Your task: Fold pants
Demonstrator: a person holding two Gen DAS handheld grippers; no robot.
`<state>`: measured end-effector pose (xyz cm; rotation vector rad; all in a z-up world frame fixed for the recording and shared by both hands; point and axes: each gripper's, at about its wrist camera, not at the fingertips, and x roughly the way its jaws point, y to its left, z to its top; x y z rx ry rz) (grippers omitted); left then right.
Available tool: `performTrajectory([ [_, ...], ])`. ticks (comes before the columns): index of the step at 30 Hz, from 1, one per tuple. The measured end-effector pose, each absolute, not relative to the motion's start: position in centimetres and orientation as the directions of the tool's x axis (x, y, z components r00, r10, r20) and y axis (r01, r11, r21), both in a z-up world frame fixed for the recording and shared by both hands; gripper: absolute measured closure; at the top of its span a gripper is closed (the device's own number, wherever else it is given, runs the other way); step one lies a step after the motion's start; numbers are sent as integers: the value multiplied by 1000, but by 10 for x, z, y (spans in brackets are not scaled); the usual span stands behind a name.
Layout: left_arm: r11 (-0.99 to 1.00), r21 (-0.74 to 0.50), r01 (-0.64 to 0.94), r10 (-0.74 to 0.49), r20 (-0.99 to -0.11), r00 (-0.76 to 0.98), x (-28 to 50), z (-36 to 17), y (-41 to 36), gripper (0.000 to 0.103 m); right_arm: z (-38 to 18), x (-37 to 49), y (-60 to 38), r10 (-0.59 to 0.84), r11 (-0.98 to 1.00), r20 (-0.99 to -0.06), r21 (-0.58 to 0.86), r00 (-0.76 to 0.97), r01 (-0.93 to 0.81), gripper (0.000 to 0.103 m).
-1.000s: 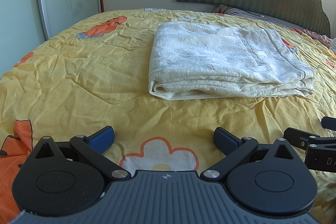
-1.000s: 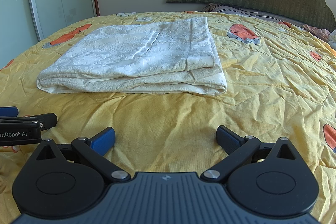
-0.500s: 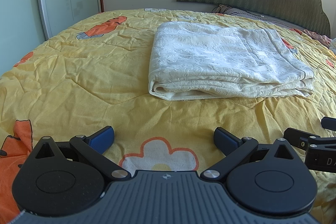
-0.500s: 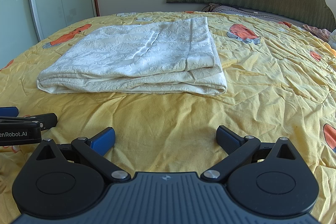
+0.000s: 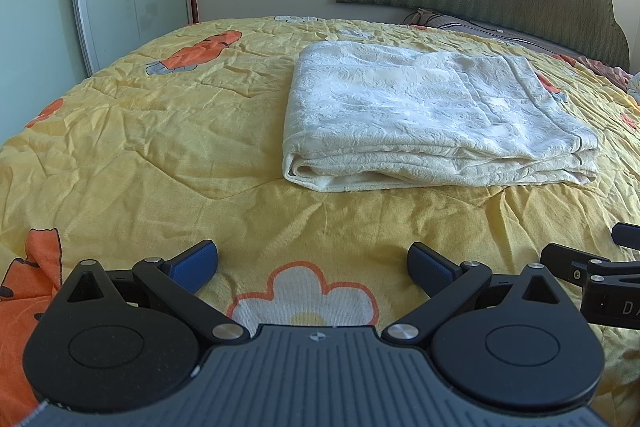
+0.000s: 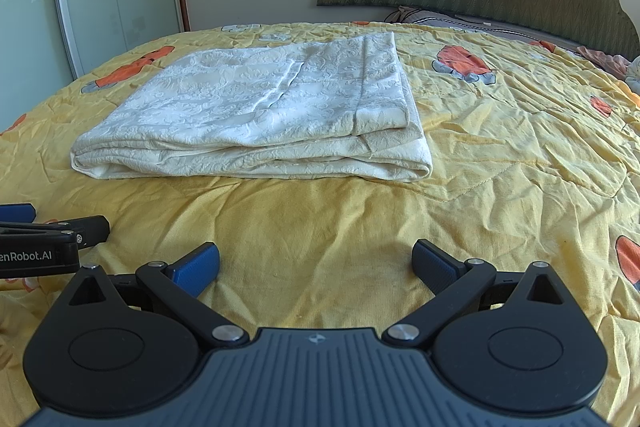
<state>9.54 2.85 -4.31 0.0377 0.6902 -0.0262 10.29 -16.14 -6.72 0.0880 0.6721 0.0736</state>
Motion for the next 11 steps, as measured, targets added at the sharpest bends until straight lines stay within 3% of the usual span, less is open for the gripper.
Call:
performTrajectory([
  [11,999,18,41,-20,-636,771,95,-44,29,0,-67,103,-161,97,994,-618,105,780,-40,0],
])
